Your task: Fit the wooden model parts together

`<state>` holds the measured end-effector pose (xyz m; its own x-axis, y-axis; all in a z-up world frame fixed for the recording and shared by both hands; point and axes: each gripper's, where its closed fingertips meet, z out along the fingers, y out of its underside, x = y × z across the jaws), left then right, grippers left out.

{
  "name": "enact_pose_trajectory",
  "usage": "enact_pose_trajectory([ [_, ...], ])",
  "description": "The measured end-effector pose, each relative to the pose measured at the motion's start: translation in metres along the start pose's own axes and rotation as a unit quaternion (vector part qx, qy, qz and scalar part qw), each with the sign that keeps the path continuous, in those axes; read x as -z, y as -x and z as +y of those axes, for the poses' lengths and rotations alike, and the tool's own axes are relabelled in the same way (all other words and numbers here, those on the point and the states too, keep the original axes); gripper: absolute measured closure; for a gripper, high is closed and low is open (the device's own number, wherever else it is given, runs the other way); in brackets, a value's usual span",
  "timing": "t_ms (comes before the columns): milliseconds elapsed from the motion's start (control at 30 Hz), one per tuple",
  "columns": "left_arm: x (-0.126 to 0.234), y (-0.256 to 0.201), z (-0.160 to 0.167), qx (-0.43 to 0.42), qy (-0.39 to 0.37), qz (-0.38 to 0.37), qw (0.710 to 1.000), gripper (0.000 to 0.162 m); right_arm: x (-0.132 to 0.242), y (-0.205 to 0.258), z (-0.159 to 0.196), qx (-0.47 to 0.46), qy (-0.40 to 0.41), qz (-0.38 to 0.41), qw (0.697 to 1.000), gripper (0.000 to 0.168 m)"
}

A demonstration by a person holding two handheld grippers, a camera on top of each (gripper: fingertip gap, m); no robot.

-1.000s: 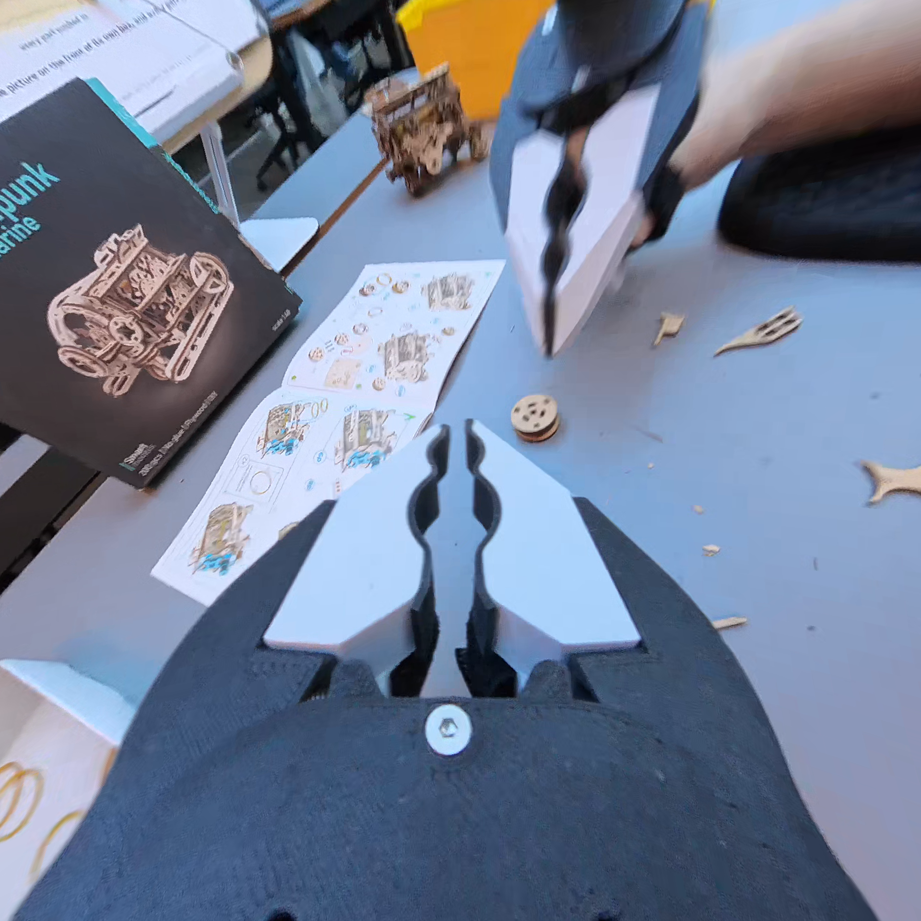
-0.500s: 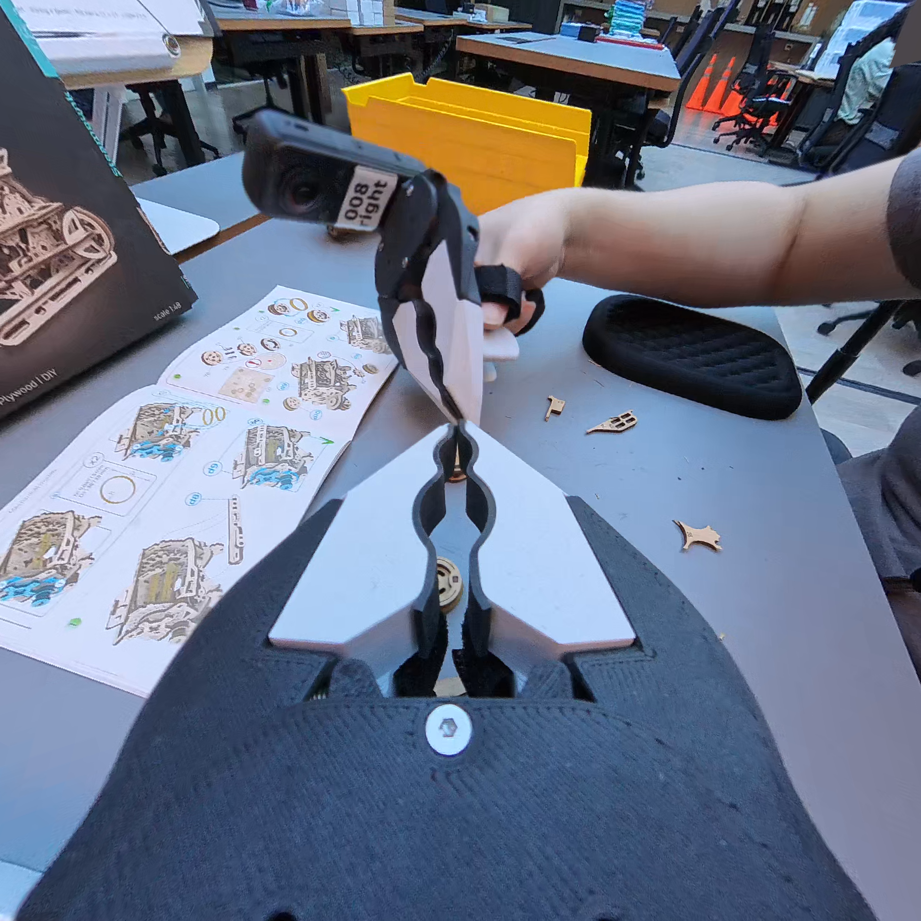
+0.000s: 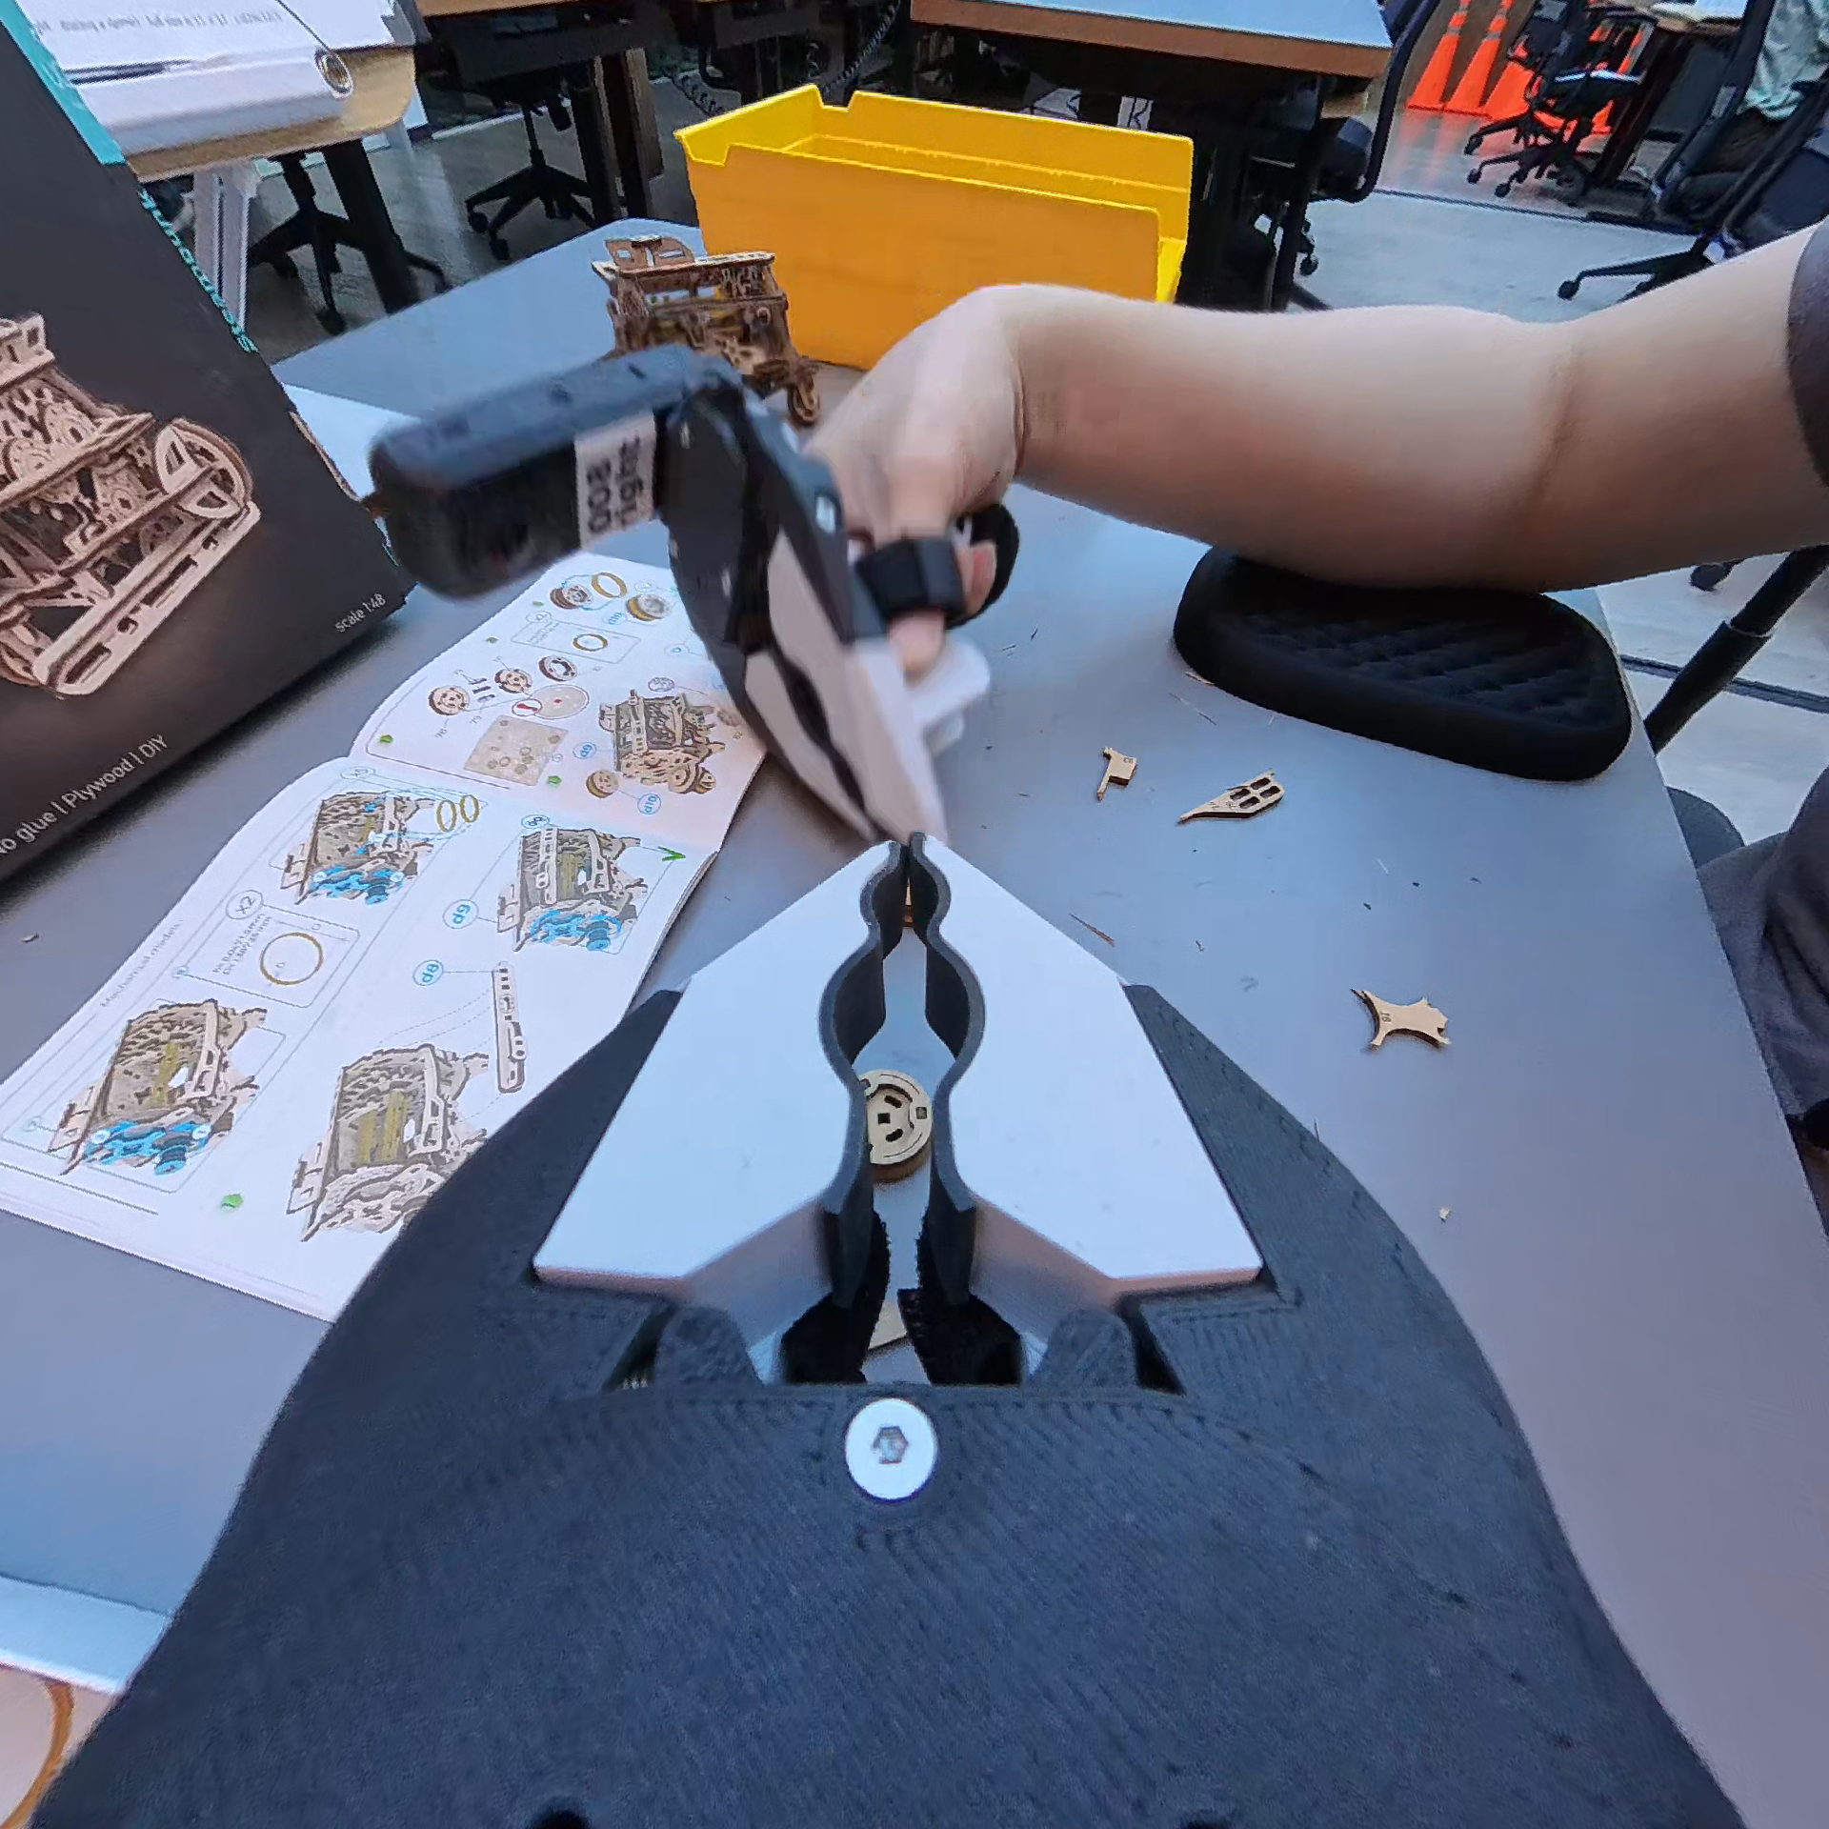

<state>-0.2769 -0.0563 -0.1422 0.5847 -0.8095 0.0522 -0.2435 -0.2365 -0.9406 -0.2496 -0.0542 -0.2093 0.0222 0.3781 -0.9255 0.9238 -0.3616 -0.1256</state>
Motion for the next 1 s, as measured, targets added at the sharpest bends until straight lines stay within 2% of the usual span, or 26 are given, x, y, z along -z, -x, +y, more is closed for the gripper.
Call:
enact_pose_trajectory([
  [33, 0.000, 0.000, 0.000, -0.002, 0.000, 0.000, 1.000, 0.162, -0.002, 0.001, -0.002, -0.029, -0.004, -0.029, 0.999, 0.168],
  [133, 0.000, -0.001, 0.001, -0.006, 0.004, 0.001, 1.000, 0.162, -0.002, 0.013, -0.004, 0.006, -0.014, -0.029, 0.999, 0.168],
  [267, 0.000, -0.003, 0.002, -0.012, 0.009, 0.002, 1.000, 0.162, 0.004, 0.073, -0.015, 0.085, -0.054, -0.120, 0.988, 0.168],
  [300, 0.000, -0.003, 0.002, -0.013, 0.009, 0.002, 1.000, 0.162, -0.003, 0.059, -0.013, 0.073, -0.043, -0.085, 0.993, 0.168],
  [333, 0.000, -0.003, 0.001, -0.014, 0.008, 0.001, 1.000, 0.162, -0.012, 0.019, -0.005, 0.035, -0.012, 0.006, 0.999, 0.168],
  [367, 0.000, -0.003, 0.001, -0.014, 0.008, 0.001, 1.000, 0.162, -0.018, 0.005, -0.002, -0.007, -0.001, 0.013, 1.000, 0.168],
  [400, 0.000, -0.003, 0.002, -0.014, 0.008, 0.000, 1.000, 0.162, -0.020, 0.007, -0.002, -0.019, -0.004, -0.004, 1.000, 0.168],
  [467, -0.001, -0.003, 0.003, -0.014, 0.011, -0.001, 1.000, 0.162, -0.018, 0.021, 0.000, 0.024, 0.000, -0.007, 1.000, 0.168],
  [533, 0.000, -0.003, 0.002, -0.018, 0.011, -0.003, 1.000, 0.162, -0.012, 0.068, -0.009, 0.064, -0.036, -0.104, 0.992, 0.168],
  [567, 0.000, -0.003, 0.002, -0.019, 0.011, -0.003, 1.000, 0.162, -0.016, 0.067, -0.004, 0.076, -0.023, -0.092, 0.993, 0.168],
  [633, 0.000, -0.002, 0.002, -0.019, 0.010, -0.004, 1.000, 0.162, -0.027, 0.009, 0.007, 0.037, 0.016, 0.046, 0.998, 0.168],
  [667, 0.000, -0.002, 0.002, -0.017, 0.009, -0.004, 1.000, 0.162, -0.031, 0.013, 0.006, -0.009, 0.009, -0.005, 1.000, 0.168],
  [733, 0.000, -0.001, 0.003, -0.014, 0.010, -0.003, 1.000, 0.162, -0.029, 0.015, 0.008, 0.020, 0.013, 0.010, 1.000, 0.168],
  [767, 0.000, -0.002, 0.002, -0.016, 0.011, -0.004, 1.000, 0.162, -0.026, 0.036, 0.004, 0.045, 0.000, -0.027, 0.999, 0.168],
  [800, 0.001, -0.002, 0.002, -0.019, 0.010, -0.005, 1.000, 0.162, -0.021, 0.067, -0.001, 0.070, -0.023, -0.098, 0.992, 0.168],
  [833, 0.001, -0.002, 0.001, -0.022, 0.010, -0.006, 1.000, 0.162, -0.021, 0.069, 0.000, 0.079, -0.022, -0.093, 0.992, 0.168],
  [867, 0.002, -0.002, 0.001, -0.024, 0.009, -0.007, 1.000, 0.162, -0.025, 0.032, 0.007, 0.073, 0.008, 0.018, 0.997, 0.168],
  [900, 0.002, -0.002, 0.000, -0.025, 0.008, -0.009, 1.000, 0.162, -0.027, 0.011, 0.009, 0.062, 0.016, 0.055, 0.996, 0.168],
  [967, 0.003, 0.000, 0.001, -0.021, 0.007, -0.009, 1.000, 0.162, -0.031, 0.014, 0.009, 0.009, 0.008, 0.000, 1.000, 0.168],
  [1000, 0.003, 0.001, 0.001, -0.018, 0.008, -0.010, 1.000, 0.162, -0.028, 0.016, 0.009, 0.030, 0.008, 0.010, 0.999, 0.168],
])
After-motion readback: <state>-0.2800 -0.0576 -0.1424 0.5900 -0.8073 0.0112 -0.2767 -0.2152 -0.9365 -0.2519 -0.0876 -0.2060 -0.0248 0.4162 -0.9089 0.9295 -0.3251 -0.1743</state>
